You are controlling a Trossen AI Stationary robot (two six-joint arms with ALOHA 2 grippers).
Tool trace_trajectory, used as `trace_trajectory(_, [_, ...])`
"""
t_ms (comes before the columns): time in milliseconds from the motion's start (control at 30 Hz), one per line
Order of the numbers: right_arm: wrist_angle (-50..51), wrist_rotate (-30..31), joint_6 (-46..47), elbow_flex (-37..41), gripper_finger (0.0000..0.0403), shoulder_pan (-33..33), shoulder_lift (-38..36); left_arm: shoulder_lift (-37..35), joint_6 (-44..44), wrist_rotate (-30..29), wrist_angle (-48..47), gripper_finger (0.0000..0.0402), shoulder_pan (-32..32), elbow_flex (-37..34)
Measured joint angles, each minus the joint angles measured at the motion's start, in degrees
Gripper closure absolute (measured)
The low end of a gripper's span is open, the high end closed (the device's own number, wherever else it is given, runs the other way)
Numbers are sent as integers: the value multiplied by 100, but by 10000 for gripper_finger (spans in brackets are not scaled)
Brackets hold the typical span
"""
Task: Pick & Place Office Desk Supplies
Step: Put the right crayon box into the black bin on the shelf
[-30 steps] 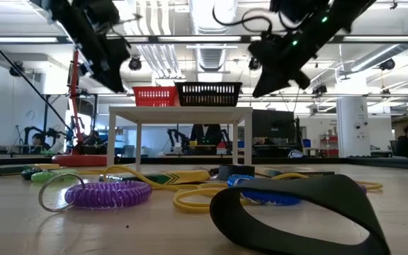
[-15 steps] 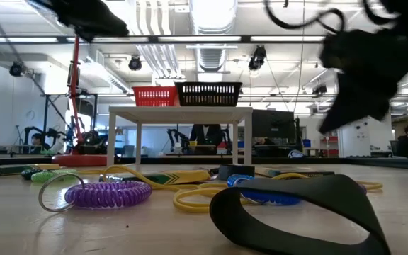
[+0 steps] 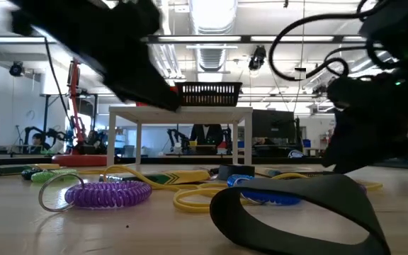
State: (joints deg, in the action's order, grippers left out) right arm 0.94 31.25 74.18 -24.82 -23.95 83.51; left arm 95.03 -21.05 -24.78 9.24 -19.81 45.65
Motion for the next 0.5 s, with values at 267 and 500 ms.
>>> trace_trajectory(267, [-987, -457, -731, -9, 179, 533, 402, 1627, 56, 1128, -3, 284, 971, 1239])
trace_trajectory(500, [-1993, -769, -1027, -11, 179, 645, 887, 2493, 106, 1514, 54, 284, 1320, 1823])
